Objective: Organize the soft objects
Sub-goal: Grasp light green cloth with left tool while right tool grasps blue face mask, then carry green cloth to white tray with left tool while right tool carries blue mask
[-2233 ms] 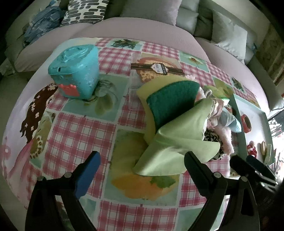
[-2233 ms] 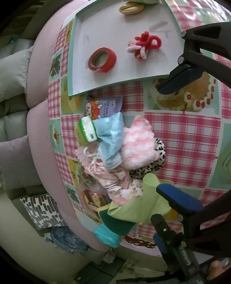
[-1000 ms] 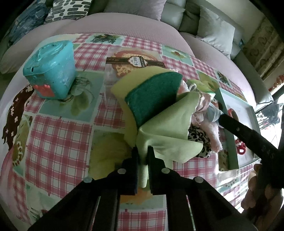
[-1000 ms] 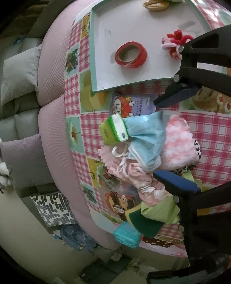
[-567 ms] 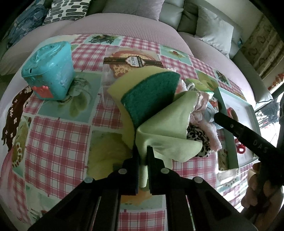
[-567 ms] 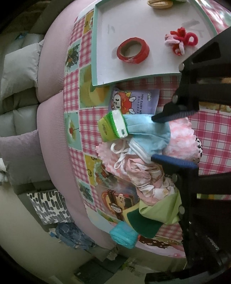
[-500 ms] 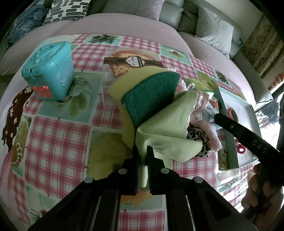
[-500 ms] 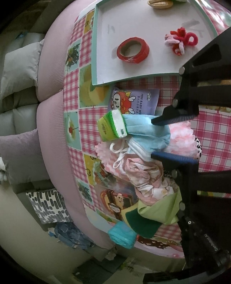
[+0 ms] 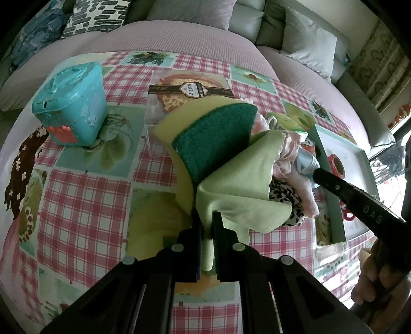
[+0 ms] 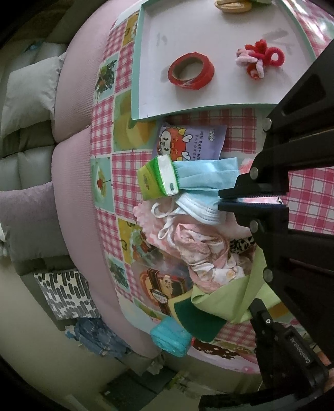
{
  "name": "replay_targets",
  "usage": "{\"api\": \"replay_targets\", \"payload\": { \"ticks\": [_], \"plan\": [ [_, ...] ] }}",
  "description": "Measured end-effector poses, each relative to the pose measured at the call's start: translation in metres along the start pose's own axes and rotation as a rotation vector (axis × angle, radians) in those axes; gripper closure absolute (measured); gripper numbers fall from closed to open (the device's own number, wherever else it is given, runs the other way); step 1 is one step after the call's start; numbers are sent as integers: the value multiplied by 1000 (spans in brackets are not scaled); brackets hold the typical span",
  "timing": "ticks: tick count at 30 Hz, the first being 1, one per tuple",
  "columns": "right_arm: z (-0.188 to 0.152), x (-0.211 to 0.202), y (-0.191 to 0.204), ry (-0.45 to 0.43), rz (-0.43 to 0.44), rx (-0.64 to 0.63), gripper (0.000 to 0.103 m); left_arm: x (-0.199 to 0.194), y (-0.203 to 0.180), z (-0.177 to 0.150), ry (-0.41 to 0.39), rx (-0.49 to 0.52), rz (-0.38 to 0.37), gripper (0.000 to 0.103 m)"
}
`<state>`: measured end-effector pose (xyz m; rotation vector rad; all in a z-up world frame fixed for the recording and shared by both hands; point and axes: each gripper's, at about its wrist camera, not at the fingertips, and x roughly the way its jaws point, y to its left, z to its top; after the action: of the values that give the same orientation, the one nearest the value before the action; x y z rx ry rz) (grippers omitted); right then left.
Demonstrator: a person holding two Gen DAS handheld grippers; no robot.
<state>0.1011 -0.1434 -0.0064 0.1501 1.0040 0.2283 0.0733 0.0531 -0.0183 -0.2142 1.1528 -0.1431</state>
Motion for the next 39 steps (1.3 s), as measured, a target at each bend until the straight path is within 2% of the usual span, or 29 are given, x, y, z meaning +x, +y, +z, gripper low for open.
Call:
{"api": "replay_targets", "payload": {
  "ticks": [11, 28, 39],
  "plan": [
    [1, -19, -1, -51, 13, 5, 101, -12, -4, -2, -47, 20, -5, 99],
    [0, -62, -7, -170, 37, 37, 101, -60, -25, 1, -207, 85, -9, 100],
    [2, -101, -25, -280, 27, 72, 101, -91, -41, 4, -304, 114, -16, 100]
  ]
}}
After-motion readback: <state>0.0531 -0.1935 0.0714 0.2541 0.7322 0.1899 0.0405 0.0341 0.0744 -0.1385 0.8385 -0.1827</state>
